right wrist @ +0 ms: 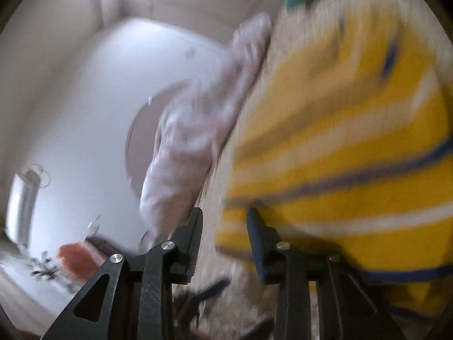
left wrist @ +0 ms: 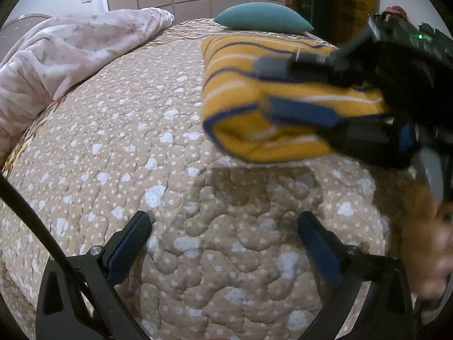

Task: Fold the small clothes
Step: 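Lay the folded sweater bundle on the quilt and open the right gripper, then withdraw the right gripper from the folded sweater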

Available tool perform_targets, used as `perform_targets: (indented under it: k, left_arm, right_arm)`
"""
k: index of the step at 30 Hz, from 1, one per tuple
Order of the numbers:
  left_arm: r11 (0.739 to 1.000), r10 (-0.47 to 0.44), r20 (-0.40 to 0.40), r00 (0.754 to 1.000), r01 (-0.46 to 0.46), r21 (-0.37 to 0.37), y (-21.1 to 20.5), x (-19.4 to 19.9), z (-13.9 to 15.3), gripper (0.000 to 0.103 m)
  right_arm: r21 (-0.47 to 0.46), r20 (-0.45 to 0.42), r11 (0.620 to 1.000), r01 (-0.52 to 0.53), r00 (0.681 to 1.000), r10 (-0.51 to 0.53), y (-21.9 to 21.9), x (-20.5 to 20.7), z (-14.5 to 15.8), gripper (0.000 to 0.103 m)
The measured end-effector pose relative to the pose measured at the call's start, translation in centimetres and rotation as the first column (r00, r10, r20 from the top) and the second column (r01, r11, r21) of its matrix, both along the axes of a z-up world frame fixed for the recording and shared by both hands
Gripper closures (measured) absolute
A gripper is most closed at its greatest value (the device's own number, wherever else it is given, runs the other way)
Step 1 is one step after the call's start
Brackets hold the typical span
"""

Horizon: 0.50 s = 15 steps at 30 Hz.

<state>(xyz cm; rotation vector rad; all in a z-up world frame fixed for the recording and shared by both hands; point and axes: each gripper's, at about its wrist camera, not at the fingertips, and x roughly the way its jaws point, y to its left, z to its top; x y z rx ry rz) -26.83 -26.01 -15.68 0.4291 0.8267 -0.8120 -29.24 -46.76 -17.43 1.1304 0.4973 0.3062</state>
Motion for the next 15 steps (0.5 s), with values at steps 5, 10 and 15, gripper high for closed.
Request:
perform_targets:
  k: [5, 10, 15]
  left_arm:
    - [1.0, 0.004, 0.001, 1.0, -0.004, -0.006, 0.1, 0.1, 0.2, 0.0]
    - [1.0, 0.029, -0.004, 1.0, -0.029, 0.002, 0.3, 0.1, 0.3, 0.0]
    - [0.996, 0.068, -0.004, 0.998, -0.067, 0.052, -0.1, -0.4, 0.5, 0.0]
  right_arm:
    - [-0.001, 0.034, 1.0, -0.008, 0.999, 0.008, -0.2, -1.7, 1.4, 0.062]
    - [-0.21, -0.054, 0.953, 0.216, 0.971, -0.232, -2.0, -7.4, 4.3, 0.054]
    - [-0.479, -0.152, 0.808, 0.342, 0.874, -0.461, -1.0, -13.1, 6.7, 0.041]
